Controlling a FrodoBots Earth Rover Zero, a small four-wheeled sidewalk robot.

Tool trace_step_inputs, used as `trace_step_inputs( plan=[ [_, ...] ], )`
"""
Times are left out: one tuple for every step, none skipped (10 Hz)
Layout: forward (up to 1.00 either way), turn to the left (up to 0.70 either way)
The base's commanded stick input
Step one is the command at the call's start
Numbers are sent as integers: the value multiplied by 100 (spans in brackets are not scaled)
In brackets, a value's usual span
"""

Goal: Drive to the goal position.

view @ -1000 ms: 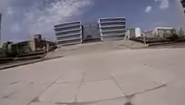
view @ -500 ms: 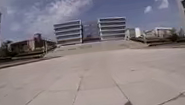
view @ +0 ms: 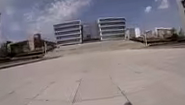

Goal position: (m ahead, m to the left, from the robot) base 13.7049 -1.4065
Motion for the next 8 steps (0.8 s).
trace_step_inputs(
  plan=[
    [70, 0],
    [70, 0],
    [70, 0],
    [70, 0],
    [70, 0],
    [70, 0],
    [70, 0],
    [70, 0]
  ],
)
